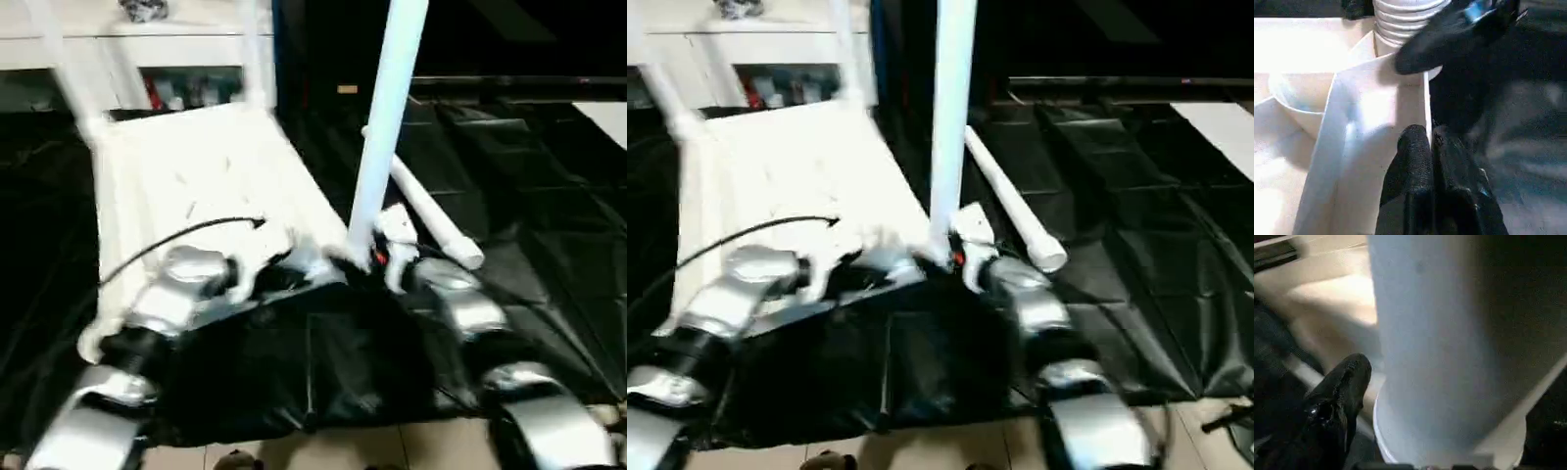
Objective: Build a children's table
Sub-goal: Rotate leg to tighten
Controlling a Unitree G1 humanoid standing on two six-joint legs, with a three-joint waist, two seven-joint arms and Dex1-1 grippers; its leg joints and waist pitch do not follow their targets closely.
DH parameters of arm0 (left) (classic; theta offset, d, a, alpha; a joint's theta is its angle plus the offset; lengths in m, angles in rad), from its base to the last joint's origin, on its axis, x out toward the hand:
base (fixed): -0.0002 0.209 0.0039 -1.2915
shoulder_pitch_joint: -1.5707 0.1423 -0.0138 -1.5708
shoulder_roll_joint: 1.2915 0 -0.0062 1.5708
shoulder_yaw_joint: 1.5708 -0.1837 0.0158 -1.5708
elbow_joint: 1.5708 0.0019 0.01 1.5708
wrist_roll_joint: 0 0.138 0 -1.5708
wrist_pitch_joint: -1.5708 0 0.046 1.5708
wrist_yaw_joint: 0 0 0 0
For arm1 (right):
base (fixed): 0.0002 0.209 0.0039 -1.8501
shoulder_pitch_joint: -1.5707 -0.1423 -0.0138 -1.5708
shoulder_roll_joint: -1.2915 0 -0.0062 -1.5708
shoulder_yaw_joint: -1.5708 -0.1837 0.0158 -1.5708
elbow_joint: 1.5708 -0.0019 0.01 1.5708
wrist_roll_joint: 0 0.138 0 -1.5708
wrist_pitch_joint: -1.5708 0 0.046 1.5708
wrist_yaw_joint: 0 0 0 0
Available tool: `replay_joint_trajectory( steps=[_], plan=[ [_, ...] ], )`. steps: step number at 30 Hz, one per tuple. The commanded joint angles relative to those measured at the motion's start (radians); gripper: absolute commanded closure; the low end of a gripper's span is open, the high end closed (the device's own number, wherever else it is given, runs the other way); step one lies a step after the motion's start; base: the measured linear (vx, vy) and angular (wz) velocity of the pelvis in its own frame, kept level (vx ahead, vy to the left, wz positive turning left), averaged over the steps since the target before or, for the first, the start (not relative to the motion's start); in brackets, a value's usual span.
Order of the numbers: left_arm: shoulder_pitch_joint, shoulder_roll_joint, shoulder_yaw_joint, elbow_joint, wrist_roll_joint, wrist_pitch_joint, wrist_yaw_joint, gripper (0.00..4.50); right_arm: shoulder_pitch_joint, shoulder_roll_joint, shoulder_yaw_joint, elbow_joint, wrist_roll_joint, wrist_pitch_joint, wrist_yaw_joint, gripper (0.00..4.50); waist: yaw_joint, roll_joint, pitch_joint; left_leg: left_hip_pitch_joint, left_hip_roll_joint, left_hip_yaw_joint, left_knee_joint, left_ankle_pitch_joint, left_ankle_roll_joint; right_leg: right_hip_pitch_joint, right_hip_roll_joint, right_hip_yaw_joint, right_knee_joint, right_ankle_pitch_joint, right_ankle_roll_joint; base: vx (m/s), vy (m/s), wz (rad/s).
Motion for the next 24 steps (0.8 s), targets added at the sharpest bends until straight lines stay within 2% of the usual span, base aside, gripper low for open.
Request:
replay_joint_trajectory(
  steps=[1,2,5,7,10,11,15,17,19,22,24],
  plan=[
    [-0.014,-0.035,-0.047,-0.045,-0.046,-0.033,-0.073,4.5,0.009,0.023,0.079,-0.029,-0.021,-0.009,0.106,0.61,0.003,0.006,-0.074,0.021,0.021,0.006,-0.059,-0.28,0.049,0.054,-0.041,0.031,-0.053,-0.124,-0.262,0.0,0.0,0.0],
    [-0.018,-0.018,-0.043,-0.043,-0.06,-0.033,-0.122,4.5,0.014,-0.009,0.097,-0.052,-0.015,0.003,0.203,0.61,0.01,0.007,-0.073,0.025,0.021,0.006,-0.06,-0.309,0.04,0.053,-0.042,0.032,-0.057,-0.175,-0.255,0.0,0.0,0.0],
    [-0.022,-0.003,-0.04,-0.04,-0.076,-0.03,-0.176,4.5,0.022,-0.038,0.119,-0.076,-0.011,0.014,0.298,0.61,0.016,0.004,-0.071,0.028,0.023,0.006,-0.062,-0.322,0.033,0.05,-0.044,0.034,-0.059,-0.198,-0.252,0.0,0.0,0.0],
    [-0.027,0.013,-0.044,-0.034,-0.084,-0.036,-0.224,4.5,0.033,-0.064,0.144,-0.108,-0.004,0.031,0.377,0.92,0.023,0.002,-0.07,0.025,0.023,0.005,-0.063,-0.318,0.038,0.05,-0.043,0.035,-0.06,-0.215,-0.242,0.0,0.0,0.0],
    [-0.032,0.029,-0.05,-0.027,-0.09,-0.044,-0.271,4.5,0.041,-0.083,0.161,-0.131,0.002,0.046,0.436,0.95,0.033,-0.001,-0.072,0.027,0.023,0.006,-0.061,-0.307,0.04,0.049,-0.045,0.036,-0.059,-0.218,-0.24,0.0,0.0,0.0],
    [-0.034,0.047,-0.062,-0.021,-0.083,-0.055,-0.314,4.5,0.043,-0.091,0.168,-0.139,0.003,0.055,0.463,1.2,0.035,0.001,-0.071,0.028,0.023,0.006,-0.061,-0.312,0.038,0.046,-0.046,0.036,-0.061,-0.227,-0.24,0.0,0.0,0.0],
    [-0.034,0.055,-0.063,-0.016,-0.076,-0.059,-0.329,4.5,0.051,-0.088,0.165,-0.155,0.01,0.073,0.477,1.38,0.036,0.002,-0.07,0.028,0.025,0.003,-0.066,-0.335,0.02,0.045,-0.047,0.036,-0.062,-0.256,-0.234,0.0,0.0,0.0],
    [-0.032,0.057,-0.063,-0.013,-0.075,-0.061,-0.333,4.5,0.063,-0.085,0.167,-0.175,0.017,0.091,0.485,1.67,0.036,0.0,-0.07,0.027,0.024,0.002,-0.067,-0.334,0.017,0.047,-0.047,0.036,-0.061,-0.263,-0.23,0.0,0.0,0.0],
    [-0.03,0.057,-0.062,-0.013,-0.074,-0.062,-0.333,4.5,0.07,-0.084,0.168,-0.185,0.02,0.1,0.489,1.7,0.036,-0.001,-0.071,0.026,0.024,0.002,-0.066,-0.327,0.017,0.048,-0.047,0.036,-0.061,-0.262,-0.225,0.0,0.0,0.0],
    [-0.03,0.045,-0.049,-0.006,-0.076,-0.055,-0.305,4.5,0.09,-0.071,0.152,-0.206,0.042,0.134,0.474,1.74,0.038,0.0,-0.072,0.027,0.023,0.002,-0.065,-0.319,0.017,0.047,-0.046,0.036,-0.06,-0.249,-0.225,0.0,0.0,0.0],
    [-0.036,0.023,-0.039,0.007,-0.066,-0.051,-0.244,4.5,0.093,-0.044,0.122,-0.196,0.051,0.149,0.395,1.75,0.039,-0.001,-0.071,0.027,0.024,0.002,-0.066,-0.327,0.014,0.045,-0.048,0.036,-0.062,-0.266,-0.224,0.0,0.0,0.0]
  ],
)
